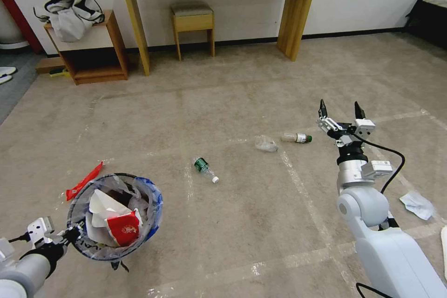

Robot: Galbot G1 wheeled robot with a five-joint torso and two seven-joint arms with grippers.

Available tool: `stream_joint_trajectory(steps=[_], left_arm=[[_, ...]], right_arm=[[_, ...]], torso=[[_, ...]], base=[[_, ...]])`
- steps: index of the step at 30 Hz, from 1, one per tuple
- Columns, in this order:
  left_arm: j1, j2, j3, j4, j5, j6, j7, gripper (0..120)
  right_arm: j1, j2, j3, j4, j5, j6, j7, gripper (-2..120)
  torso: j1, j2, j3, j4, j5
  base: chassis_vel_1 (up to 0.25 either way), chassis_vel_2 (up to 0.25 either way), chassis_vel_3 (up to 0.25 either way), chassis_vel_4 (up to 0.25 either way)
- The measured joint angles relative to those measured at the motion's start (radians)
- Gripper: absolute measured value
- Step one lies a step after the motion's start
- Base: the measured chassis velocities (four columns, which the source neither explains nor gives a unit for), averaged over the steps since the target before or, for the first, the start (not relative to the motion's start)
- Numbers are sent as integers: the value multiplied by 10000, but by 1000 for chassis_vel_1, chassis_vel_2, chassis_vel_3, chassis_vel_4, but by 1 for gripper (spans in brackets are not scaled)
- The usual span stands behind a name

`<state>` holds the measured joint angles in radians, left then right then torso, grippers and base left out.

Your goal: Pick up the trash bin and place the garbage on the floor into it.

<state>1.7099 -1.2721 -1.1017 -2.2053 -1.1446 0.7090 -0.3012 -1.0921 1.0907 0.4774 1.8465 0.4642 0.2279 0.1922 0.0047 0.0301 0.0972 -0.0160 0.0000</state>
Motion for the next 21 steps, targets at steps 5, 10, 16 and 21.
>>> stream_joint_trajectory(steps=[5, 10, 16, 21], left_arm=[[4, -38, 0, -3, 15, -3, -1, 0], [10, -66, 6, -9, 33, -12, -1, 0], [-5, -72, 13, 2, 34, -13, -1, 0], [-13, -74, 17, 39, 36, -18, 4, 0]], right_arm=[[-6, -16, 17, -34, -37, 75, -76, 100], [-48, -10, 33, -74, -85, 155, -172, 100], [-57, 8, 33, -110, -96, 186, -193, 100], [-61, 23, 25, -118, -104, 187, -196, 100]], torso=[[0, 0, 0, 0, -1], [0, 0, -1, 0, 0], [0, 1, -1, 0, 0], [0, 0, 0, 0, 0]], base=[[0, 0, 0, 0], [0, 0, 0, 0], [-76, 63, 72, -64], [-155, 156, 152, -161]])
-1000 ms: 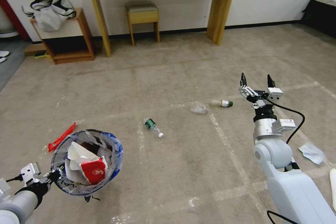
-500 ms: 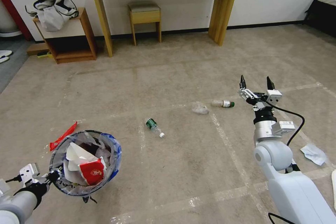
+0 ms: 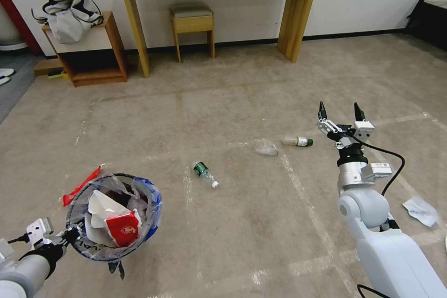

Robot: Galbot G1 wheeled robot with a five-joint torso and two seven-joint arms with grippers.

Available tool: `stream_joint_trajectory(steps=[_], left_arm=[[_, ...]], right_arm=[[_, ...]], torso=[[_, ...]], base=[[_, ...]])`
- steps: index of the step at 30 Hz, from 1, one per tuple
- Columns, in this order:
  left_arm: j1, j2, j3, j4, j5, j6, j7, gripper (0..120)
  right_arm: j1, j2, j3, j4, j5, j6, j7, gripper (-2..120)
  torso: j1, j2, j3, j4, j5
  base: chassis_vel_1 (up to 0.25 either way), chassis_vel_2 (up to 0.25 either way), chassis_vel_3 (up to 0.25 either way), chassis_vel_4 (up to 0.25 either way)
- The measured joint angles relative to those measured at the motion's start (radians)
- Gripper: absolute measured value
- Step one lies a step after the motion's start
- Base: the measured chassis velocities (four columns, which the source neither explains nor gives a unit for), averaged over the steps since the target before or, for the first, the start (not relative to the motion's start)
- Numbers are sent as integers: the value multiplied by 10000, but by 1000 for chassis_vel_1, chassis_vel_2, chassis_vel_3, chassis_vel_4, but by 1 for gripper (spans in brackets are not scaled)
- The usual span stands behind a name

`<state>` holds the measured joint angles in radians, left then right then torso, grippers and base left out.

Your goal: Pick up the trash bin and place the garbage on the floor into it.

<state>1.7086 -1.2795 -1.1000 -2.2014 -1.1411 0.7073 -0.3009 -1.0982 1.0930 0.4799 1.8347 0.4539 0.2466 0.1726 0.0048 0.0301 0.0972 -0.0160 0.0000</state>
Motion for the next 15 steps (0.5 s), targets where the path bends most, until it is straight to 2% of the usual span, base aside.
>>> stream_joint_trajectory(steps=[8, 15], left_arm=[[-11, 17, 0, 23, 2, -12, 12, 0], [-18, 39, -5, 41, -7, -14, 23, 0]], right_arm=[[2, 33, -31, -31, -23, 2, 0, 100], [2, 45, -57, -56, -52, 4, 6, 100]], torso=[[1, 0, 1, 0, -3], [0, 0, 0, 0, 0]], base=[[-158, 171, 151, -167], [-126, 122, 122, -128]])
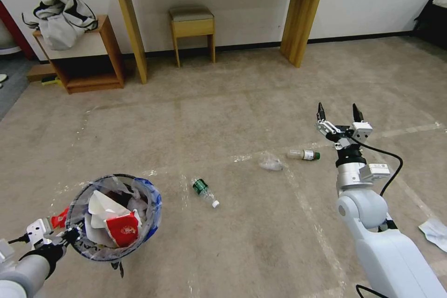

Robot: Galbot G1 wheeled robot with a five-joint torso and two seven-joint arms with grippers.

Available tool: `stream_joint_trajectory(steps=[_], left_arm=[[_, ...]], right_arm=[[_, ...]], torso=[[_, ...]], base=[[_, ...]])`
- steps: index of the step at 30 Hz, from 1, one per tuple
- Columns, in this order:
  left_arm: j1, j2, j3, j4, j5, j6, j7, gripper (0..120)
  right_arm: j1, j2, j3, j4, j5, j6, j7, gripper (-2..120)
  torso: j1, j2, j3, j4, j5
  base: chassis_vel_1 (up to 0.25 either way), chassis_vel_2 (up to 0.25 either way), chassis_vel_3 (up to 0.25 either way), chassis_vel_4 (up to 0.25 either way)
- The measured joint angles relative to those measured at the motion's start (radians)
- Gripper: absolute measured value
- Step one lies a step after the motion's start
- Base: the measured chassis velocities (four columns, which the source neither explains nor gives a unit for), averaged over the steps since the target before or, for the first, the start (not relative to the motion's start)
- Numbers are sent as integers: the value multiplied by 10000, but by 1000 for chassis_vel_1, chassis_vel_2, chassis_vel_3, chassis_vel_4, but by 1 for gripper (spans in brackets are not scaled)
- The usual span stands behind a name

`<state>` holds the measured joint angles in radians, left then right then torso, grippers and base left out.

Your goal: Pick up the trash bin and place the garbage on the floor into it.

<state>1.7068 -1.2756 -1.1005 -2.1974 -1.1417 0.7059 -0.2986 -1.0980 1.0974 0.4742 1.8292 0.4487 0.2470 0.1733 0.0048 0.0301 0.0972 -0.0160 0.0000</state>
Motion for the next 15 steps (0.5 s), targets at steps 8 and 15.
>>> stream_joint_trajectory(steps=[8, 15], left_arm=[[-18, 15, -3, 18, -4, -2, 2, 0], [-39, 27, -9, 42, -14, -5, 4, 0]], right_arm=[[6, 6, -36, -47, -20, 9, 3, 100], [33, 43, -95, -106, -23, 70, 2, 100]], torso=[[0, 0, 0, 0, -2], [1, 0, 1, 1, 1]], base=[[-144, 144, 141, -146], [-108, 120, 116, -121]])
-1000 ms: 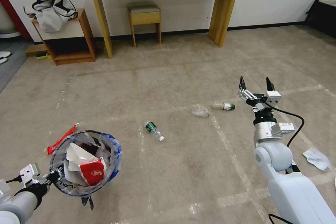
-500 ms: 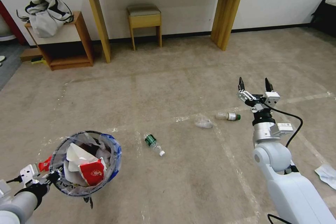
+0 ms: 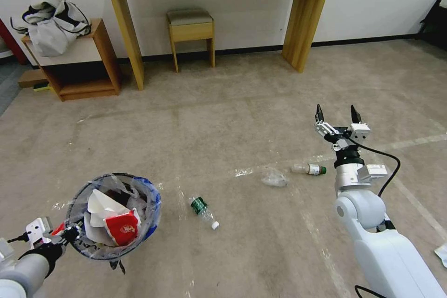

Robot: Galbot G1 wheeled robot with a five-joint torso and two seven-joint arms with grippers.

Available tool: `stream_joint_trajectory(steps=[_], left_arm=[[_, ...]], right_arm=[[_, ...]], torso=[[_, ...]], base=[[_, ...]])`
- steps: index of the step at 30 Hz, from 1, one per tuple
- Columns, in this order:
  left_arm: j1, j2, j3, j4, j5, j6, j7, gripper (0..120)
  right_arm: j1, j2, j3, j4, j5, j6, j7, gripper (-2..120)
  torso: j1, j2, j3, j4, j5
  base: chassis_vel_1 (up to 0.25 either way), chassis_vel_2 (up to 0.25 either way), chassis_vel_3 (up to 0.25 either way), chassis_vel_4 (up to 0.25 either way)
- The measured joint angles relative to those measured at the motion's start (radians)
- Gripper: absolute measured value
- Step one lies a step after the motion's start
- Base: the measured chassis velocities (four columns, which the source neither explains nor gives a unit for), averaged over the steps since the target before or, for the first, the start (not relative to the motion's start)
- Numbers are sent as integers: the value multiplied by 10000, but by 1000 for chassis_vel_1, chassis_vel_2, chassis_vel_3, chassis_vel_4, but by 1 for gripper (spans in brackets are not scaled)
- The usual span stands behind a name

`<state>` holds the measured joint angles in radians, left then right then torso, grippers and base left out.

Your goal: Pick up the trash bin and place the garbage on the floor into it.

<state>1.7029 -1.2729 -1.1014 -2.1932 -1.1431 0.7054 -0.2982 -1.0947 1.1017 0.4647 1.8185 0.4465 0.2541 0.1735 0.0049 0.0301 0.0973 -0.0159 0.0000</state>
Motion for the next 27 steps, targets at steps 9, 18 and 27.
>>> stream_joint_trajectory(steps=[9, 18, 27], left_arm=[[-71, 46, 15, 66, -3, 0, 0, 0], [-99, 91, 15, 127, -22, 0, 0, 0], [-134, 90, 59, 205, -16, 0, 4, 0]], right_arm=[[48, -1, -96, -71, 26, 69, -75, 100], [105, 0, -172, -78, -18, 77, -149, 100], [403, -335, -604, 12, 75, -321, -92, 100]], torso=[[-2, 1, -3, -1, 0], [-1, 0, -2, -1, -1], [-2, 1, -2, -2, 0]], base=[[-11, 16, 12, -13], [0, 0, 0, 0], [0, 0, 0, 0]])
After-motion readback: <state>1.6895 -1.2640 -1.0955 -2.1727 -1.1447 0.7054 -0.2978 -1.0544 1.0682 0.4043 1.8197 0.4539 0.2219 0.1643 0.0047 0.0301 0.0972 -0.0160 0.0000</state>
